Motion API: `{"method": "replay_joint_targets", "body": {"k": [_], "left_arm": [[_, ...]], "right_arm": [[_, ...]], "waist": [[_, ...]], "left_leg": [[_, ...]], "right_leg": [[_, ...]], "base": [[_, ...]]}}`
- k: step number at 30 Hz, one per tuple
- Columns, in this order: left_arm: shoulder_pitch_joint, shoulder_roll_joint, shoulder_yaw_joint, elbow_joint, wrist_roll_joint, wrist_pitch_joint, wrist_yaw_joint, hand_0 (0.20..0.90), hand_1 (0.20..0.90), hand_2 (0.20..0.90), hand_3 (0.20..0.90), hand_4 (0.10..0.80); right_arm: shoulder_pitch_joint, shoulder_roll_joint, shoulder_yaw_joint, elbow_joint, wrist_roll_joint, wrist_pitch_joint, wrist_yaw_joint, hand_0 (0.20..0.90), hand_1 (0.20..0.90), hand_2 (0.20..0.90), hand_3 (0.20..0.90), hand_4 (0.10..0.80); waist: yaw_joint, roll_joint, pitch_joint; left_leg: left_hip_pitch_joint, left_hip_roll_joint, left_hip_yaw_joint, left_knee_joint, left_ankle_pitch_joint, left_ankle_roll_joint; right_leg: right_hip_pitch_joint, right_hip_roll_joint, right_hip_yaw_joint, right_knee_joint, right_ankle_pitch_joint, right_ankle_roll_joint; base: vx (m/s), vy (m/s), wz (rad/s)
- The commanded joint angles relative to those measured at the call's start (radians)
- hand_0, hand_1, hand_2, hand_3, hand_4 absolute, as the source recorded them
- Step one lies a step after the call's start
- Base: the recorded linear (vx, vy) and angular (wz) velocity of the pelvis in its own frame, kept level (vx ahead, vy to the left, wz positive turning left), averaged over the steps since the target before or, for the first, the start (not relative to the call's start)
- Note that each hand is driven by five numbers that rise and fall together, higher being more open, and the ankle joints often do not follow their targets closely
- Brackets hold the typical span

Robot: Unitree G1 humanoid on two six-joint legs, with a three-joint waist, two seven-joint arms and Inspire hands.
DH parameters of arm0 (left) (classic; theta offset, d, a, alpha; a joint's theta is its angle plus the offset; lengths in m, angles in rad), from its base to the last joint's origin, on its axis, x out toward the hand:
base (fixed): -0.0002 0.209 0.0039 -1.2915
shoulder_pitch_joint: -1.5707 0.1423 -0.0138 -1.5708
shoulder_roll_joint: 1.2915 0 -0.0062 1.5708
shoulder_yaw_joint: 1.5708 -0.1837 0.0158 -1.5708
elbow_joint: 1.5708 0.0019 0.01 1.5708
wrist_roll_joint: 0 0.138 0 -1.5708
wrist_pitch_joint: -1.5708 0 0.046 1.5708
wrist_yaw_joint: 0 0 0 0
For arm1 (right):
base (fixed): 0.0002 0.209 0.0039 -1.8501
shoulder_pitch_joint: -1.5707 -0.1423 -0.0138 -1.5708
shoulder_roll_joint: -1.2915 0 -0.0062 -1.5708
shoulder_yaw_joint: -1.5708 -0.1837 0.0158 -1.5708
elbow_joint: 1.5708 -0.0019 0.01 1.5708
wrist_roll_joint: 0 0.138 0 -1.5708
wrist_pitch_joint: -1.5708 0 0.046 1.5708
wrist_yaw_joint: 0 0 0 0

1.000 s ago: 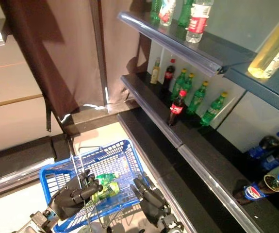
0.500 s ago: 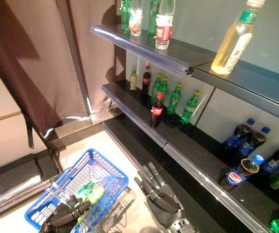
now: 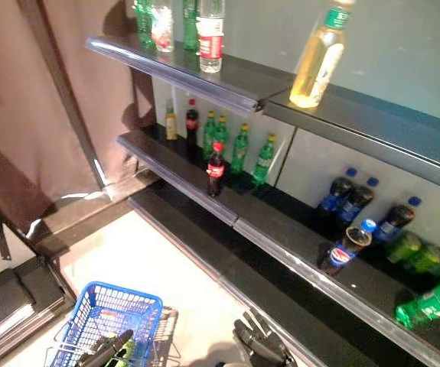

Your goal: Pick up the drink and place into the basket.

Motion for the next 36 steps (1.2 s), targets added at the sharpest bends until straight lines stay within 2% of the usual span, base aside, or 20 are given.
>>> {"method": "replay_joint_targets", "body": {"k": [1, 4, 5, 6, 11, 14, 16, 17, 18, 19, 20, 23, 26, 27, 29, 31, 32, 33, 34, 36], "left_arm": [[-0.080, 0.020, -0.038, -0.082, 0.157, -0.131, -0.028, 0.300, 0.300, 0.300, 0.200, 0.100], [-0.128, 0.015, -0.022, 0.016, 0.184, -0.148, 0.003, 0.300, 0.300, 0.300, 0.200, 0.100], [-0.141, 0.014, -0.003, 0.052, 0.190, -0.145, 0.039, 0.300, 0.300, 0.300, 0.200, 0.100], [-0.146, 0.012, 0.004, 0.068, 0.185, -0.145, 0.047, 0.300, 0.300, 0.300, 0.200, 0.100], [-0.235, 0.014, 0.042, 0.269, 0.169, -0.164, 0.064, 0.300, 0.300, 0.300, 0.200, 0.100], [-0.262, 0.002, 0.050, 0.352, 0.170, -0.193, 0.093, 0.300, 0.300, 0.300, 0.200, 0.100], [-0.264, 0.002, 0.051, 0.356, 0.171, -0.194, 0.094, 0.300, 0.300, 0.300, 0.200, 0.100], [-0.260, -0.005, 0.077, 0.378, 0.167, -0.192, 0.103, 0.300, 0.300, 0.300, 0.200, 0.100], [-0.258, -0.008, 0.096, 0.392, 0.157, -0.189, 0.105, 0.300, 0.300, 0.300, 0.200, 0.100], [-0.259, -0.008, 0.099, 0.394, 0.154, -0.189, 0.105, 0.300, 0.300, 0.300, 0.200, 0.100], [-0.264, -0.010, 0.112, 0.414, 0.124, -0.179, 0.113, 0.300, 0.300, 0.300, 0.200, 0.100], [-0.269, -0.011, 0.126, 0.423, 0.106, -0.166, 0.114, 0.300, 0.300, 0.300, 0.200, 0.100], [-0.276, -0.028, 0.143, 0.420, 0.051, -0.163, 0.101, 0.300, 0.300, 0.300, 0.200, 0.100], [-0.274, -0.042, 0.152, 0.420, 0.031, -0.172, 0.093, 0.300, 0.300, 0.300, 0.200, 0.100], [-0.271, -0.048, 0.151, 0.416, -0.005, -0.182, 0.097, 0.300, 0.300, 0.300, 0.200, 0.100], [-0.260, -0.062, 0.157, 0.411, -0.053, -0.198, 0.095, 0.300, 0.300, 0.300, 0.200, 0.100], [-0.255, -0.067, 0.159, 0.411, -0.060, -0.204, 0.090, 0.300, 0.300, 0.300, 0.200, 0.100], [-0.245, -0.074, 0.160, 0.416, -0.076, -0.217, 0.083, 0.300, 0.300, 0.300, 0.200, 0.100], [-0.240, -0.081, 0.166, 0.418, -0.090, -0.225, 0.090, 0.300, 0.300, 0.300, 0.200, 0.100], [-0.239, -0.083, 0.166, 0.415, -0.098, -0.219, 0.103, 0.300, 0.300, 0.300, 0.200, 0.100]], "right_arm": [[-0.074, 0.027, -0.002, 0.056, -0.153, -0.085, -0.116, 0.900, 0.900, 0.900, 0.900, 0.800], [-0.110, 0.042, -0.021, 0.197, -0.239, -0.086, -0.192, 0.900, 0.900, 0.900, 0.900, 0.800], [-0.133, 0.037, -0.022, 0.262, -0.322, -0.081, -0.236, 0.900, 0.900, 0.900, 0.900, 0.800], [-0.142, 0.035, -0.019, 0.282, -0.339, -0.080, -0.244, 0.900, 0.900, 0.900, 0.900, 0.800], [-0.225, 0.036, -0.008, 0.501, -0.400, -0.095, -0.296, 0.900, 0.900, 0.900, 0.900, 0.800], [-0.281, 0.040, 0.013, 0.607, -0.502, -0.073, -0.348, 0.900, 0.900, 0.900, 0.900, 0.800], [-0.285, 0.040, 0.014, 0.611, -0.507, -0.073, -0.350, 0.900, 0.900, 0.900, 0.900, 0.800], [-0.310, 0.041, 0.035, 0.624, -0.552, -0.046, -0.364, 0.900, 0.900, 0.900, 0.900, 0.800], [-0.323, 0.043, 0.044, 0.631, -0.562, -0.042, -0.367, 0.900, 0.900, 0.900, 0.900, 0.800], [-0.324, 0.044, 0.045, 0.632, -0.565, -0.043, -0.366, 0.900, 0.900, 0.900, 0.900, 0.800], [-0.334, 0.047, 0.051, 0.640, -0.573, -0.041, -0.365, 0.900, 0.900, 0.900, 0.900, 0.800], [-0.333, 0.046, 0.053, 0.634, -0.574, -0.036, -0.366, 0.900, 0.900, 0.900, 0.900, 0.800], [-0.317, 0.029, 0.054, 0.612, -0.559, -0.027, -0.351, 0.900, 0.900, 0.900, 0.900, 0.800], [-0.304, 0.021, 0.047, 0.603, -0.554, -0.025, -0.336, 0.900, 0.900, 0.900, 0.900, 0.800], [-0.295, 0.010, 0.045, 0.597, -0.572, -0.019, -0.324, 0.900, 0.900, 0.900, 0.900, 0.800], [-0.293, -0.003, 0.061, 0.588, -0.602, -0.023, -0.313, 0.900, 0.900, 0.900, 0.900, 0.800], [-0.296, -0.009, 0.068, 0.587, -0.597, -0.022, -0.312, 0.900, 0.900, 0.900, 0.900, 0.800], [-0.308, -0.017, 0.081, 0.590, -0.591, -0.019, -0.307, 0.900, 0.900, 0.900, 0.900, 0.800], [-0.324, -0.021, 0.088, 0.597, -0.592, -0.017, -0.302, 0.900, 0.900, 0.900, 0.900, 0.800], [-0.346, -0.020, 0.090, 0.608, -0.590, -0.015, -0.295, 0.900, 0.900, 0.900, 0.900, 0.800]], "waist": [[-0.041, 0.003, 0.024], [-0.056, -0.004, 0.039], [-0.049, -0.004, 0.050], [-0.047, -0.003, 0.050], [-0.033, 0.012, 0.045], [-0.010, 0.026, 0.041], [-0.008, 0.026, 0.042], [0.018, 0.031, 0.040], [0.033, 0.034, 0.034], [0.036, 0.034, 0.034], [0.041, 0.031, 0.026], [0.036, 0.028, 0.021], [0.019, 0.011, 0.014], [0.011, -0.001, 0.012], [0.017, -0.013, 0.013], [0.044, -0.028, 0.012], [0.055, -0.031, 0.012], [0.077, -0.038, 0.009], [0.090, -0.043, 0.008], [0.103, -0.041, 0.007]], "left_leg": [[-0.046, -0.036, -0.011, 0.027, 0.023, 0.025], [-0.030, -0.018, 0.040, 0.007, 0.021, 0.016], [-0.011, -0.002, 0.102, -0.013, 0.026, 0.008], [-0.009, 0.001, 0.116, -0.019, 0.029, 0.008], [-0.030, 0.021, 0.172, -0.049, 0.055, 0.015], [-0.019, 0.034, 0.203, -0.062, 0.046, 0.005], [-0.018, 0.035, 0.206, -0.063, 0.046, 0.005], [-0.010, 0.051, 0.239, -0.072, 0.054, -0.003], [-0.010, 0.068, 0.255, -0.075, 0.063, -0.012], [-0.009, 0.071, 0.257, -0.076, 0.065, -0.014], [-0.016, 0.095, 0.266, -0.072, 0.072, -0.029], [-0.027, 0.118, 0.251, -0.066, 0.086, -0.046], [-0.056, 0.177, 0.210, -0.054, 0.117, -0.084], [-0.078, 0.202, 0.167, -0.044, 0.132, -0.099], [-0.113, 0.214, 0.110, -0.024, 0.157, -0.095], [-0.147, 0.182, -0.056, 0.007, 0.137, -0.081], [-0.155, 0.166, -0.110, 0.018, 0.126, -0.076], [-0.179, 0.117, -0.221, 0.058, 0.101, -0.057], [-0.194, 0.064, -0.263, 0.102, 0.054, -0.035], [-0.219, 0.003, -0.280, 0.153, 0.012, -0.011]], "right_leg": [[0.021, -0.050, 0.021, -0.085, 0.128, 0.104], [-0.025, -0.070, -0.002, -0.089, 0.184, 0.134], [-0.033, -0.090, -0.082, -0.061, 0.197, 0.147], [-0.033, -0.092, -0.098, -0.052, 0.195, 0.149], [-0.002, -0.085, -0.154, 0.038, 0.113, 0.128], [0.040, -0.129, -0.234, 0.099, 0.066, 0.121], [0.041, -0.132, -0.238, 0.102, 0.065, 0.121], [0.071, -0.163, -0.310, 0.107, 0.054, 0.119], [0.097, -0.159, -0.354, 0.082, 0.021, 0.110], [0.102, -0.156, -0.357, 0.075, 0.015, 0.108], [0.125, -0.128, -0.370, 0.025, -0.023, 0.089], [0.125, -0.099, -0.348, 0.008, -0.038, 0.071], [0.122, -0.031, -0.297, -0.027, -0.053, 0.031], [0.116, 0.008, -0.263, -0.043, -0.055, 0.008], [0.101, 0.034, -0.234, -0.054, -0.042, -0.014], [0.087, 0.047, -0.163, -0.054, -0.039, -0.025], [0.082, 0.051, -0.135, -0.054, -0.037, -0.027], [0.076, 0.062, -0.074, -0.061, -0.033, -0.036], [0.078, 0.072, -0.035, -0.073, -0.027, -0.040], [0.084, 0.086, -0.006, -0.083, -0.024, -0.044]], "base": [[-0.163, 0.001, -0.60], [-0.206, -0.060, -0.62], [-0.243, -0.055, -0.61], [-0.263, -0.045, -0.90], [-0.224, -0.079, -0.81], [-0.205, -0.140, -0.70], [-0.166, -0.146, -0.68], [-0.310, -0.342, -0.78], [-0.322, -0.366, -0.80], [-0.256, -0.469, -0.55], [-0.176, -0.456, -1.01], [-0.113, -0.370, -0.82], [-0.163, -0.533, -0.97], [-0.180, -0.576, -1.18], [-0.205, -0.521, -0.92], [-0.094, -0.384, -0.71], [-0.011, -0.393, -1.06], [0.018, -0.422, -1.38], [0.042, -0.407, -1.58], [0.071, -0.285, -1.48]]}}
